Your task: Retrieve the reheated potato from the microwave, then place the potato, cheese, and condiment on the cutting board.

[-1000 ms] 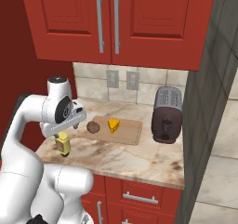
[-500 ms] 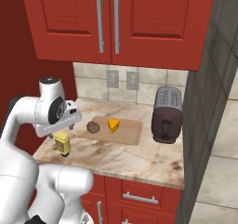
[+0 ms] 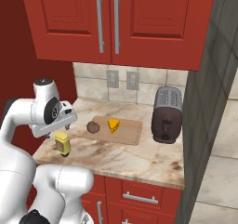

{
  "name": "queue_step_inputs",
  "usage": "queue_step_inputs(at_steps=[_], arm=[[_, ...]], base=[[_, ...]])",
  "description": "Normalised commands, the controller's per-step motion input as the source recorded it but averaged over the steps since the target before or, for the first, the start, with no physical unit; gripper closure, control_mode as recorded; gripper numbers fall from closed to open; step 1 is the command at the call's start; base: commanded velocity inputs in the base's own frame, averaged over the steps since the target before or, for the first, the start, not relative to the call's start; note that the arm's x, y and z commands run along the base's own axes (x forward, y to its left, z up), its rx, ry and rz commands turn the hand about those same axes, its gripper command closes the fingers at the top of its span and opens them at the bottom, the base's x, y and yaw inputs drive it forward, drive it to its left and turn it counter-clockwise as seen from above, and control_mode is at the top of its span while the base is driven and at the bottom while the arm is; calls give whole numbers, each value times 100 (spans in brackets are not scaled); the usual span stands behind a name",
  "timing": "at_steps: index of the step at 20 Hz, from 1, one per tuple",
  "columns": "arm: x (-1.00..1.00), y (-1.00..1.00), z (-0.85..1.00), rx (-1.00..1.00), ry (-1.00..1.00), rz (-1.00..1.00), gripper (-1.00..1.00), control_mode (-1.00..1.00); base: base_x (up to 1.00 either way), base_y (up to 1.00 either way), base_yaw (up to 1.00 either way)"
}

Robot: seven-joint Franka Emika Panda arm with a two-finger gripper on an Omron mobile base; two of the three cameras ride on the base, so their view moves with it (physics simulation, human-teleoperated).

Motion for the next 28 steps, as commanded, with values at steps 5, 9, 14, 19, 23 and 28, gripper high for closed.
queue_step_inputs(at_steps=[5,9,14,19,23,28], arm=[[20,8,-16,-5,0,0,-100,-100],[13,8,-16,-1,0,0,-100,-100],[16,7,-16,0,0,0,-100,-100],[18,5,-17,0,0,0,-100,-100],[14,7,-15,0,0,0,-100,-100],[13,5,-16,0,0,0,-100,-100]], base=[[0,0,0],[0,0,0],[0,0,0],[0,0,0],[0,0,0],[0,0,0]])
